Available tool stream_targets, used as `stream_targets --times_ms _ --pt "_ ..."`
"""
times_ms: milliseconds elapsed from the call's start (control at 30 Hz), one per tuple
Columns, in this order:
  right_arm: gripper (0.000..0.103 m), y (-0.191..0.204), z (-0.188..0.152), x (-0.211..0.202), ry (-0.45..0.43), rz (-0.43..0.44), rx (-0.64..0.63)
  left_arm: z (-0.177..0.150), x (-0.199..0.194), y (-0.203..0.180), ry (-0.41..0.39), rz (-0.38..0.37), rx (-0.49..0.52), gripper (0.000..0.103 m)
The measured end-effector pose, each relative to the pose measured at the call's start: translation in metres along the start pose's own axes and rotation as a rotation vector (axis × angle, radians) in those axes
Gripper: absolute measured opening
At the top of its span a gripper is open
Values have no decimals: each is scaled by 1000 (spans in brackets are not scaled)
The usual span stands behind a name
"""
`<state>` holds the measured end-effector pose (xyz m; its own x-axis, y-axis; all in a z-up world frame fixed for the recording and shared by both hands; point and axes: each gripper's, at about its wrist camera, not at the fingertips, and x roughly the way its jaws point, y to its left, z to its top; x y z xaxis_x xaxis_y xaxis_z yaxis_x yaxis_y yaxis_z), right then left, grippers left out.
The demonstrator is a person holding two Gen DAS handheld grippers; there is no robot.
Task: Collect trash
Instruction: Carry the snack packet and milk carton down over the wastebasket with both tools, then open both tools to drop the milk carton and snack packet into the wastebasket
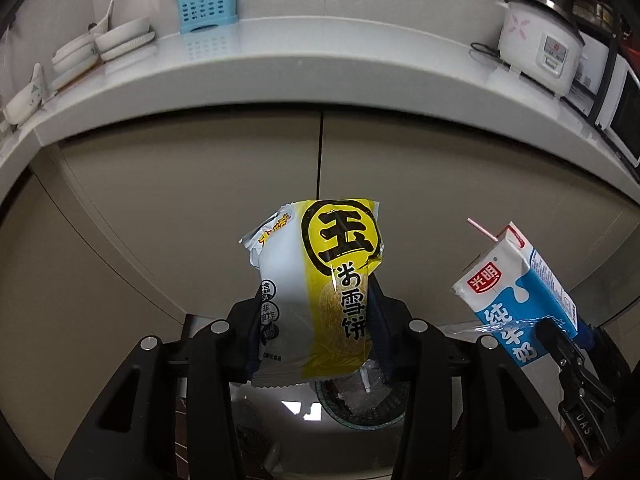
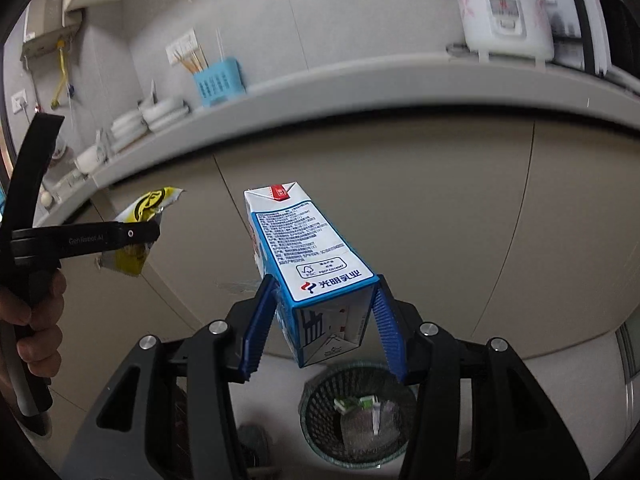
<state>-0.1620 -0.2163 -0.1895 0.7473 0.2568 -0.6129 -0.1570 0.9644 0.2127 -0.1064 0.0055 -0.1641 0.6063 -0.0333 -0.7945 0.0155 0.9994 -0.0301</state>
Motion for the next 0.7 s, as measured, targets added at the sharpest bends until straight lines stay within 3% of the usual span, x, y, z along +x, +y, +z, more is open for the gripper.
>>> stream_targets --times_ms 200,567,700 --pt "46 -12 -46 63 145 -67 -21 -35 65 -9 57 -17 24 43" --pt "46 -38 -147 196 530 -110 -39 -98 189 -7 187 -55 22 43" --pt "46 -44 -174 227 631 -129 -47 -121 224 -9 234 -66 39 44"
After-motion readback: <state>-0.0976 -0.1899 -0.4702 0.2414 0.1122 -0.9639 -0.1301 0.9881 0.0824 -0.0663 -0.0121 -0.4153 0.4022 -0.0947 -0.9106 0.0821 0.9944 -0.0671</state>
